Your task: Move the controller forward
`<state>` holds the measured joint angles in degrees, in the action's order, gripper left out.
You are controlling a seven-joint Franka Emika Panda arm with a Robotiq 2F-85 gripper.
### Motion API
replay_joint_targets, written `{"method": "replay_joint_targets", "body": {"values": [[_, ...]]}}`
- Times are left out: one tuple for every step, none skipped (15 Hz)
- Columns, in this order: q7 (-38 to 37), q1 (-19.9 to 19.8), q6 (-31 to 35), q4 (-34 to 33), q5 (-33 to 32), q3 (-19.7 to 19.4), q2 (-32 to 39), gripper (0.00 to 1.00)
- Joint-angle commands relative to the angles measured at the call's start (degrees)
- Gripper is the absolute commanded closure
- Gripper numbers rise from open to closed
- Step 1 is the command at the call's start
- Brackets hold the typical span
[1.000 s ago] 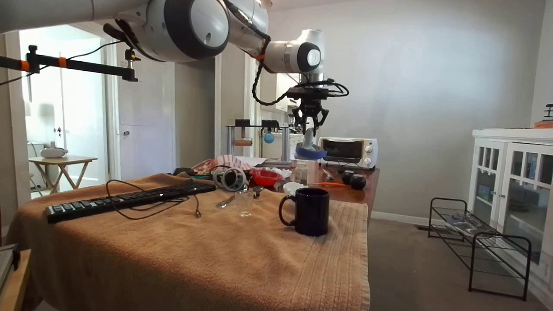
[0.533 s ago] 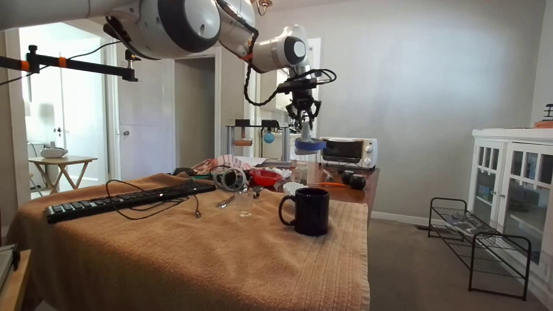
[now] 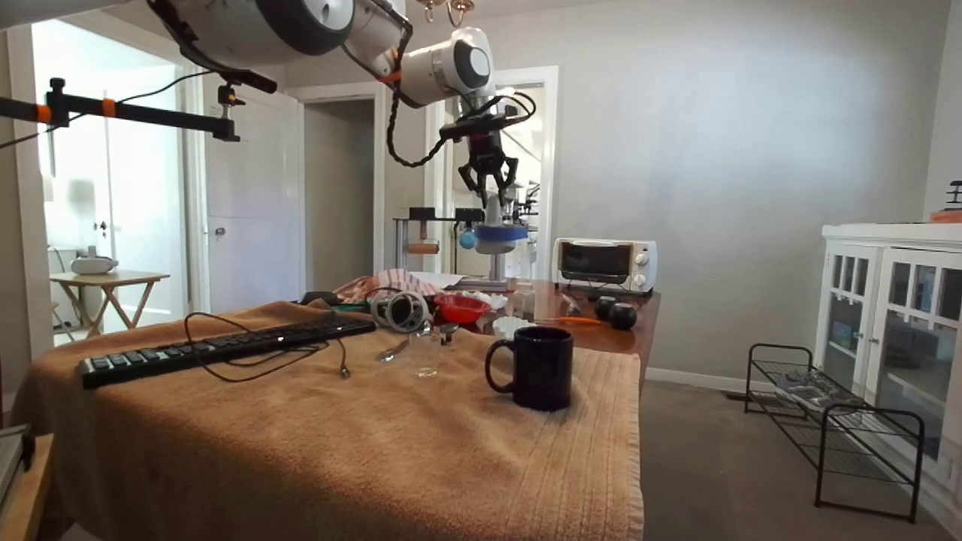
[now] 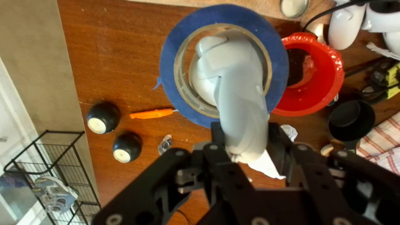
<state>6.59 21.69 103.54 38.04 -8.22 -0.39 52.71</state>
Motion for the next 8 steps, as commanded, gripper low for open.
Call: {"method": "replay_joint_targets", "body": {"values": [[-4.5, 2.0, -1.2, 10.9, -1.9, -1.6, -7.6, 0.86], [-2.2, 1.0, -0.8, 3.1, -0.7, -0.9, -2.3, 0.61], [-2.8, 1.3, -0.8, 4.8, -0.7, -1.0, -3.5, 0.61], [-3.2, 1.5, -0.8, 6.1, -0.7, -1.0, -4.3, 0.61], [-3.3, 1.5, -0.8, 6.9, -0.7, -1.0, -4.9, 0.61], [-3.3, 1.5, -0.8, 7.6, -0.7, -1.1, -5.3, 0.61], [-3.3, 1.5, -0.8, 7.8, -0.7, -1.2, -5.4, 0.86], [-4.4, 2.1, -0.5, 8.4, -1.1, -1.5, -5.5, 0.86]]}}
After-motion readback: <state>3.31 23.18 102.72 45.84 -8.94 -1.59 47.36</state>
